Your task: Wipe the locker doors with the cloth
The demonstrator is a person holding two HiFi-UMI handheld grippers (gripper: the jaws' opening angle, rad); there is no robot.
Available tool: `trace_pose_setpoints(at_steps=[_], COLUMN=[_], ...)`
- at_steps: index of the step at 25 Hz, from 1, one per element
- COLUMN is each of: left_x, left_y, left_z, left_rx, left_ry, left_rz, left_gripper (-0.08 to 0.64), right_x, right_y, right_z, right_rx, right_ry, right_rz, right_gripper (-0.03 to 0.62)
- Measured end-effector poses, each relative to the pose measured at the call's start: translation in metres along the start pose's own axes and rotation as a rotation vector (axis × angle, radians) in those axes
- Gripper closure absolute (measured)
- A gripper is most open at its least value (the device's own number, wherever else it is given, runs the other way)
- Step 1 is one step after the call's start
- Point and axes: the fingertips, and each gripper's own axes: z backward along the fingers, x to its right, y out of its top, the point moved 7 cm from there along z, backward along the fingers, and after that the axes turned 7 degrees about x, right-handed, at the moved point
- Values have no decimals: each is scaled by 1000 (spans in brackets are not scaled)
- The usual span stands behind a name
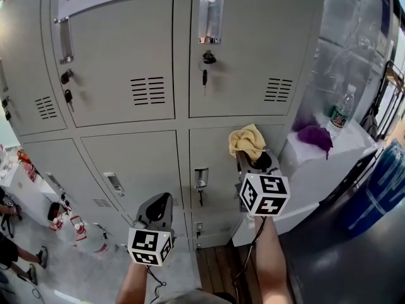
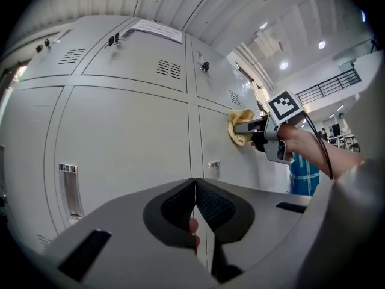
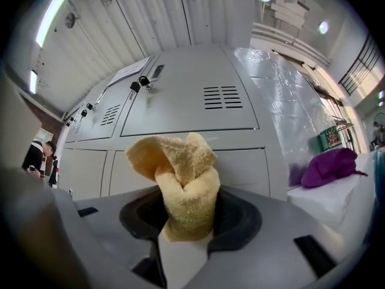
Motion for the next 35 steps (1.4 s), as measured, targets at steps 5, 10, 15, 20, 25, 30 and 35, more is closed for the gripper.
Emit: trace_pose_setpoints(at_steps=[5, 10, 15, 20, 25, 30, 35], left_x=[5, 5, 7, 7, 4, 4, 4], left_y=[-2, -3, -3, -4, -5, -3, -1], left_z=[-5, -8, -12, -12, -10, -7, -3], left_rx=[0, 1, 5, 0, -1, 1, 5], left_ry=[-23, -33, -44, -48, -43, -43, -43], left_rz=[4, 10, 15, 15, 13, 11, 15], left_gripper=[537, 537, 537, 537, 537, 537, 537], right_x=[20, 41, 59, 77, 89, 88, 75], right_y=[0, -1, -1, -1, -2, -1, 1], right_z=[4, 7, 10, 14, 16, 16, 27], right_rx=[-8, -15, -26, -31, -35, -39, -28], right_ry=[-51, -101, -139, -178, -201, -202, -171], right_rz=[10, 19, 22, 19, 7, 9, 16], right_gripper=[408, 408, 408, 408, 408, 408, 407])
